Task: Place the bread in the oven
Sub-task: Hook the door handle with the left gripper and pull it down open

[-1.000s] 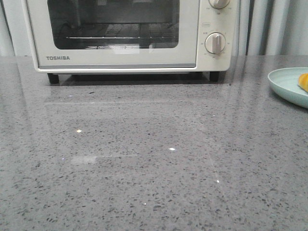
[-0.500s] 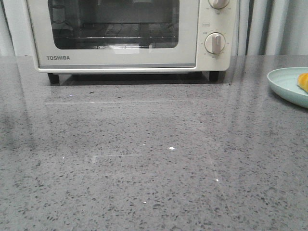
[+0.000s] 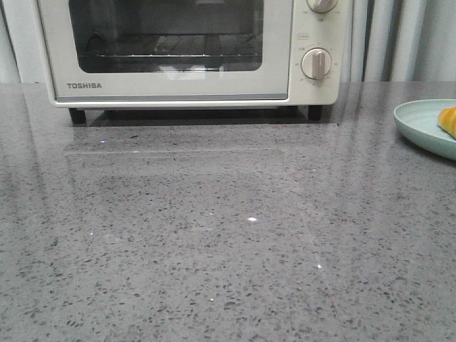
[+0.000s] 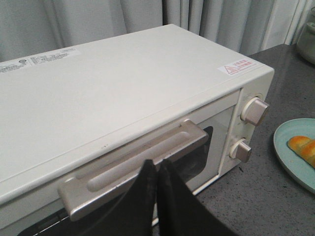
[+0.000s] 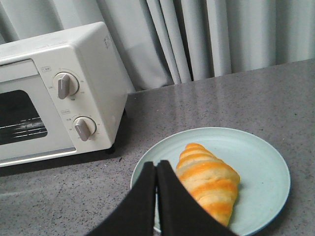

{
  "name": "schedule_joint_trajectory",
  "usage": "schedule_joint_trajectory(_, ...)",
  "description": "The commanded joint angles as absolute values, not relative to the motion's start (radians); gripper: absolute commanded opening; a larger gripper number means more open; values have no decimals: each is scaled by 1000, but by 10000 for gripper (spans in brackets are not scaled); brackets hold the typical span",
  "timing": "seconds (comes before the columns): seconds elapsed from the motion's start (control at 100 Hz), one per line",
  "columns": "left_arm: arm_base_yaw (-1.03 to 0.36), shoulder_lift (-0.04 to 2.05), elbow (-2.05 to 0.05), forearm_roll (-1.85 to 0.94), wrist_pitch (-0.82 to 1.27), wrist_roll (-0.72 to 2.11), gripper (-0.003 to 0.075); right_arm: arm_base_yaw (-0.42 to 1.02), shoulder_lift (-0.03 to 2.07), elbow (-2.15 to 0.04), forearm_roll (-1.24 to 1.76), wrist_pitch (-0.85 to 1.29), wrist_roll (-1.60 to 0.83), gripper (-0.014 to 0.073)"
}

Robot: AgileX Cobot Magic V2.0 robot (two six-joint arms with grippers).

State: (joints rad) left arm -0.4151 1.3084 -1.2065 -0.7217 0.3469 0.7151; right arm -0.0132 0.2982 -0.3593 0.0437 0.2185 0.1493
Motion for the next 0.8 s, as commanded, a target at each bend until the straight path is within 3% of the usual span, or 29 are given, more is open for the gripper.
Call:
schedule_joint_trajectory(0.0, -427, 1322, -1264, -750, 285, 718, -21, -13, 313, -397, 30, 146, 140, -48)
schedule_joint_trajectory(0.79, -427, 1402, -1264, -739, 184, 723, -21, -13, 313, -397, 30, 146, 140, -48)
